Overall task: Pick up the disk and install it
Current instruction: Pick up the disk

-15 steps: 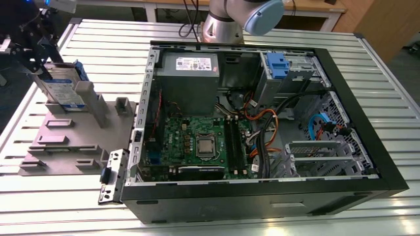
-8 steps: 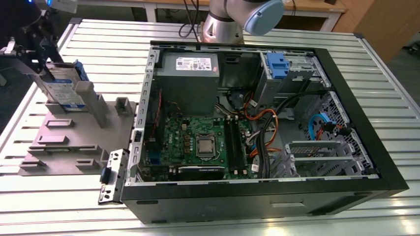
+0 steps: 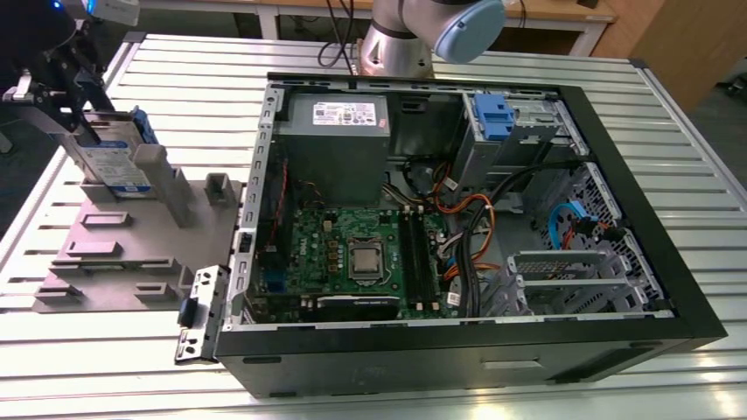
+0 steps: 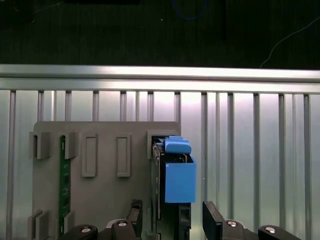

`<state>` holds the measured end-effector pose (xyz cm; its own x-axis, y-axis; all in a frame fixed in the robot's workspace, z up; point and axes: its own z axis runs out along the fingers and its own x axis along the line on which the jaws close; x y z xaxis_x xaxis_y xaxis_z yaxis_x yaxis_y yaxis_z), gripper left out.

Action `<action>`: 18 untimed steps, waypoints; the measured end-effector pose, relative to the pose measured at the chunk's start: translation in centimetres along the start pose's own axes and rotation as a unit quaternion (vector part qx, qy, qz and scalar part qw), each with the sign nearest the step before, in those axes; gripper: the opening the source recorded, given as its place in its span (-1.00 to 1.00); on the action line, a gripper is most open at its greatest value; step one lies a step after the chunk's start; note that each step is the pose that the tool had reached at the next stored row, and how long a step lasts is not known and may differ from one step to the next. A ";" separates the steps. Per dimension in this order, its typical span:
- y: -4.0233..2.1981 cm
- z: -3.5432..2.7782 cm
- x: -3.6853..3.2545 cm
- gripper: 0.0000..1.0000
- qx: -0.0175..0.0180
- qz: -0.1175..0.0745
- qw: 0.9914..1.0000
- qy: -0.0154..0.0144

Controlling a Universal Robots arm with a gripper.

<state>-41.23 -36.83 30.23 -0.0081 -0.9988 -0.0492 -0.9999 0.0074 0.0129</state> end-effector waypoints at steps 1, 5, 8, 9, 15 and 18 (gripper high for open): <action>0.00 0.00 0.00 0.18 0.000 0.000 1.000 0.000; 0.01 0.02 -0.01 0.18 0.000 0.000 1.000 0.000; 0.01 0.03 -0.01 0.18 0.000 0.000 1.000 0.000; 0.01 0.03 -0.01 0.18 0.000 0.000 1.000 0.000; 0.01 0.05 -0.01 0.01 0.000 0.000 1.000 0.000; -0.01 0.08 -0.04 0.01 0.000 0.000 1.000 0.000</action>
<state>-41.21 -36.78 30.15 -0.0084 -0.9988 -0.0492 -0.9999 0.0078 0.0128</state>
